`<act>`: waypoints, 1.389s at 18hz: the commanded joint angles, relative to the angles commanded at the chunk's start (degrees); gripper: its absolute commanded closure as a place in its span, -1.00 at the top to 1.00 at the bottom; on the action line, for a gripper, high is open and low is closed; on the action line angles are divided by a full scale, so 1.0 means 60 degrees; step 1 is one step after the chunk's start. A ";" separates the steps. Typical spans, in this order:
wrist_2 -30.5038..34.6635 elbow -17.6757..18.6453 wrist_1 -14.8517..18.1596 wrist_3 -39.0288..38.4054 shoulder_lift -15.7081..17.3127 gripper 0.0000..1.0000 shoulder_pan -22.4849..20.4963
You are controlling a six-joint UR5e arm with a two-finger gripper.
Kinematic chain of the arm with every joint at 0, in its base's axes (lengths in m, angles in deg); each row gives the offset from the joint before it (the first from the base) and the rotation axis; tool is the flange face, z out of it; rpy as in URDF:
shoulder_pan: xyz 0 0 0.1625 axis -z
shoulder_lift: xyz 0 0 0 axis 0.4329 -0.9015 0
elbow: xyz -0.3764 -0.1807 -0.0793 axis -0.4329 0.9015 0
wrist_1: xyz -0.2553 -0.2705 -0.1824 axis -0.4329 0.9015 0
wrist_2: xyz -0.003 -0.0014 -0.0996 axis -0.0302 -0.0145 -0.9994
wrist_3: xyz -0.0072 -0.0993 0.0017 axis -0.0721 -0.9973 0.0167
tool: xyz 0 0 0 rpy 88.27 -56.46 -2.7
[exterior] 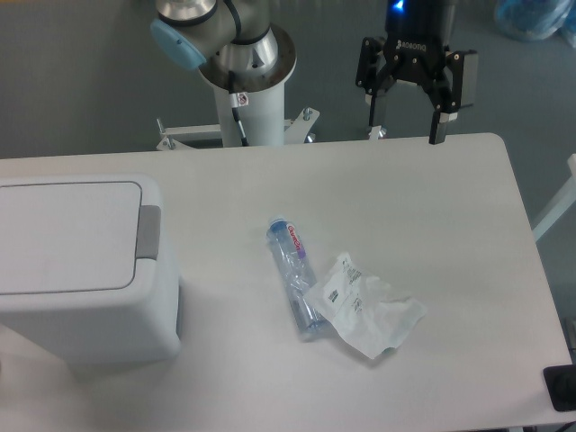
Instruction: Open the trash can
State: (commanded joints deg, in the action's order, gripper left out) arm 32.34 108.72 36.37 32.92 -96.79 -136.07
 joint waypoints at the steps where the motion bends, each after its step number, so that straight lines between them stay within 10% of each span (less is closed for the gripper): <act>1: 0.0000 0.0044 0.0000 -0.0058 0.0015 1.00 0.0000; 13: -0.0029 -0.0029 -0.0249 -0.2926 0.0029 1.00 0.1039; 25: 0.0015 0.0000 -0.2124 -0.8816 -0.0498 1.00 0.3090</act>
State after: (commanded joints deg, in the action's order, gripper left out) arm 32.43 108.72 23.63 -19.97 -99.78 -117.53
